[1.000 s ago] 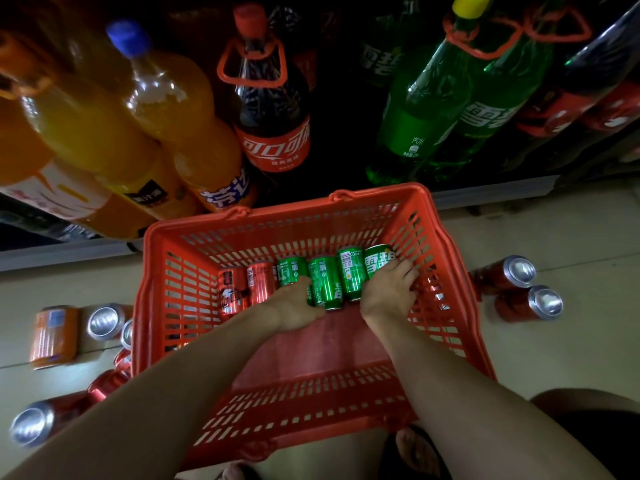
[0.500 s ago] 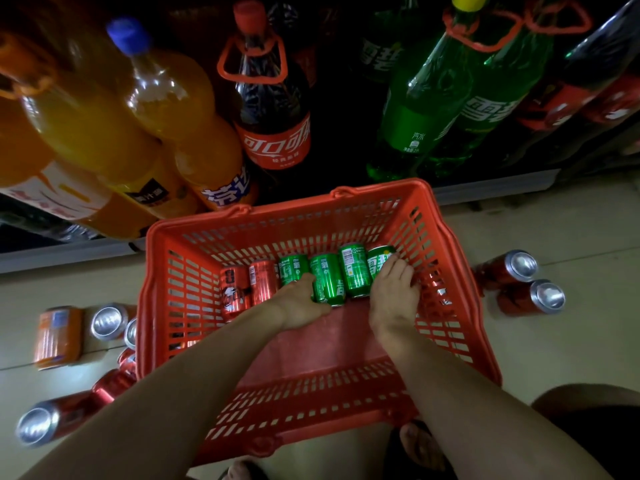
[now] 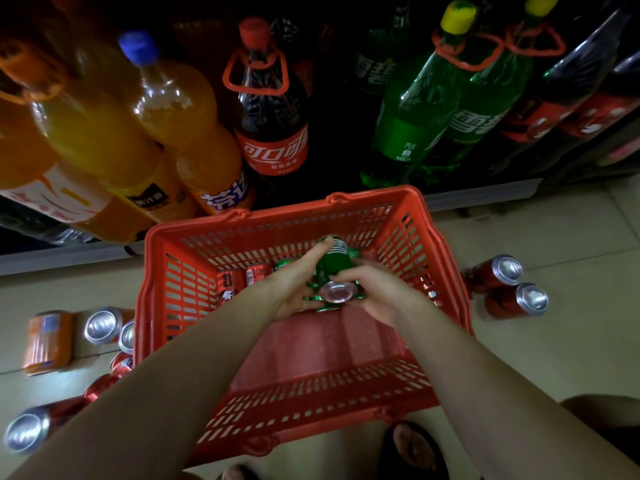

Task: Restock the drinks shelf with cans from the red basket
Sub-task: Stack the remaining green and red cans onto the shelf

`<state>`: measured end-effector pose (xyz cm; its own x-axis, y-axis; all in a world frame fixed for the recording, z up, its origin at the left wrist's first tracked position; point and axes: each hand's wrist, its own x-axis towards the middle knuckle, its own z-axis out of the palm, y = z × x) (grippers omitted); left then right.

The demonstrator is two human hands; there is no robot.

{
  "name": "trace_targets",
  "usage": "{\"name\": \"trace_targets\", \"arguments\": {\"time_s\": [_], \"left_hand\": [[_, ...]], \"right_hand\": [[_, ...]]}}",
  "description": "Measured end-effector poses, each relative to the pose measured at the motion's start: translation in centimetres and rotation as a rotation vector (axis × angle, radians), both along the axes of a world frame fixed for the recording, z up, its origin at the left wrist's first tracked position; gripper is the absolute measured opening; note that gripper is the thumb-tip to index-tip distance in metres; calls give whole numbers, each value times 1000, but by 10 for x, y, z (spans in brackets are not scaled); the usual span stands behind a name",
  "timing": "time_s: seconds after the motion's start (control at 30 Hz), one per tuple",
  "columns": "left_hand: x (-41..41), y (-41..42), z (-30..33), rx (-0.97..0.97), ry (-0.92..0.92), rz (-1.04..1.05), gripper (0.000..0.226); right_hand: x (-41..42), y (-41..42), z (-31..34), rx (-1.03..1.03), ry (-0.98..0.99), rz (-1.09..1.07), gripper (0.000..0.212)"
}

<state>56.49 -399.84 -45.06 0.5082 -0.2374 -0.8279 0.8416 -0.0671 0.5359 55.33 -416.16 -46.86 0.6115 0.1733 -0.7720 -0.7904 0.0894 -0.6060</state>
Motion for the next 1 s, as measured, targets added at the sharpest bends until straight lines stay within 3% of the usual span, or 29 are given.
{"name": "trace_targets", "arguments": {"time_s": [0.13,0.23,0.27,0.33,0.37,0.43,0.53,0.6,0.77,0.83,0.9,1.0], "left_hand": [[-4,11,-8,45,-14,115,49],[-8,24,-18,79,16,177,46],[-8,27,-19,75,29,194,43],[-10,33,-20,66,46,191,45],[-11,36,-21,68,44,179,47],[-13,40,-22,86,32,150,50],[-17,43,-22,71,42,135,50],[-19,44,-21,57,62,148,51],[-22,45,-13,-32,62,211,59],[-21,45,-9,-73,54,238,61],[-20,44,-4,-112,51,265,50],[-16,41,5,-124,59,269,44]], "right_hand": [[-6,16,10,126,-70,98,50],[0,19,12,141,-17,174,22],[3,19,10,92,-12,135,15],[13,15,-7,-192,-54,-39,5],[17,10,-24,-379,-91,-102,9],[20,4,-49,-615,-137,-47,45],[13,0,-82,-691,-157,119,92],[9,-4,-98,-654,-96,136,107],[7,-11,-106,-629,26,99,68],[7,-13,-108,-586,28,78,65],[3,-16,-108,-484,72,-10,70],[-9,-23,-93,-208,112,-107,47]]}}
